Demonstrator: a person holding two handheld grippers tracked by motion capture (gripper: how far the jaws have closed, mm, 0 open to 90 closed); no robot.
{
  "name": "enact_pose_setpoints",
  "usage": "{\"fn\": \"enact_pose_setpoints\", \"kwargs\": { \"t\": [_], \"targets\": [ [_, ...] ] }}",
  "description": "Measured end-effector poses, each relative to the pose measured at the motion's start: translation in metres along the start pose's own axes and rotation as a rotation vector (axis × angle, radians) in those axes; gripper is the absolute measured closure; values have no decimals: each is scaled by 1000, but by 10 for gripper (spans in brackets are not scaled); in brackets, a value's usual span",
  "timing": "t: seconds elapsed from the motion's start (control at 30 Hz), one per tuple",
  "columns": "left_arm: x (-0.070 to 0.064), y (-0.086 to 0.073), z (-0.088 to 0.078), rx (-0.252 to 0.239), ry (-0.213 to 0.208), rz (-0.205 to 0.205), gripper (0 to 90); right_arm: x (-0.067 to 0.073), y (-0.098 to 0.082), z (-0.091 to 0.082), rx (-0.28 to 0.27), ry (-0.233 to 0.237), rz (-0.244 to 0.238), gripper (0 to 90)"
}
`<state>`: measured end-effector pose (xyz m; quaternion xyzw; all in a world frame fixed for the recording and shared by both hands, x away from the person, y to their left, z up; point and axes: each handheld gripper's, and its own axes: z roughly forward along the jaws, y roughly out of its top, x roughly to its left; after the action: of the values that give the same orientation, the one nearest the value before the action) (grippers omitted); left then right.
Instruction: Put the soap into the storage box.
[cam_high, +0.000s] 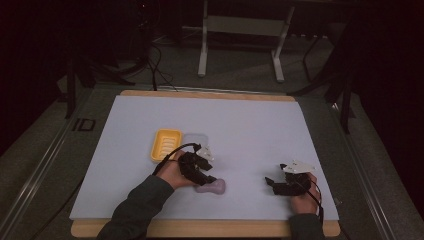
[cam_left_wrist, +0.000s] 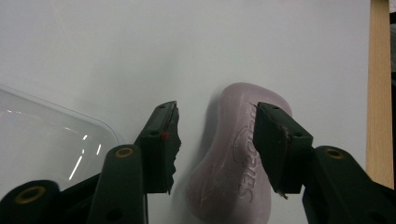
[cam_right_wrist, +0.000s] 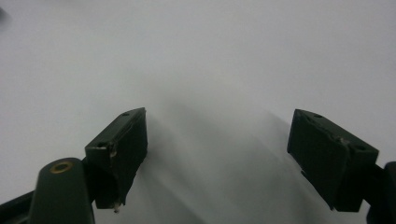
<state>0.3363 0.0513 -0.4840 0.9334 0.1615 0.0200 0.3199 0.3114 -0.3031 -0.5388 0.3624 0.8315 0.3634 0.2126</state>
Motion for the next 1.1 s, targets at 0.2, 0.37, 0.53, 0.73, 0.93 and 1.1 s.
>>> {"fn": "enact_pose_setpoints", "kwargs": {
  "t": [0.2, 0.37, 0.53, 0.73, 0.93, 1.1],
  "targets": [
    [-4, 3, 4, 28, -23, 34, 437, -1, 0, -1, -4, 1, 3, 198],
    [-9, 7, 9, 76, -39, 90, 410, -1, 0, -1, -9, 1, 6, 198],
    [-10, 10, 12, 100, -56, 118, 393, -1, -1, -1, -12, 1, 7, 198],
    [-11, 9, 16, 135, -67, 128, 387, -1, -1, -1, -13, 2, 8, 198],
    [-12, 8, 21, 172, -60, 145, 384, -1, -1, -2, -16, 1, 11, 198],
    [-13, 9, 25, 190, -70, 162, 386, -3, -1, -4, -32, 6, 23, 198]
  ]
}}
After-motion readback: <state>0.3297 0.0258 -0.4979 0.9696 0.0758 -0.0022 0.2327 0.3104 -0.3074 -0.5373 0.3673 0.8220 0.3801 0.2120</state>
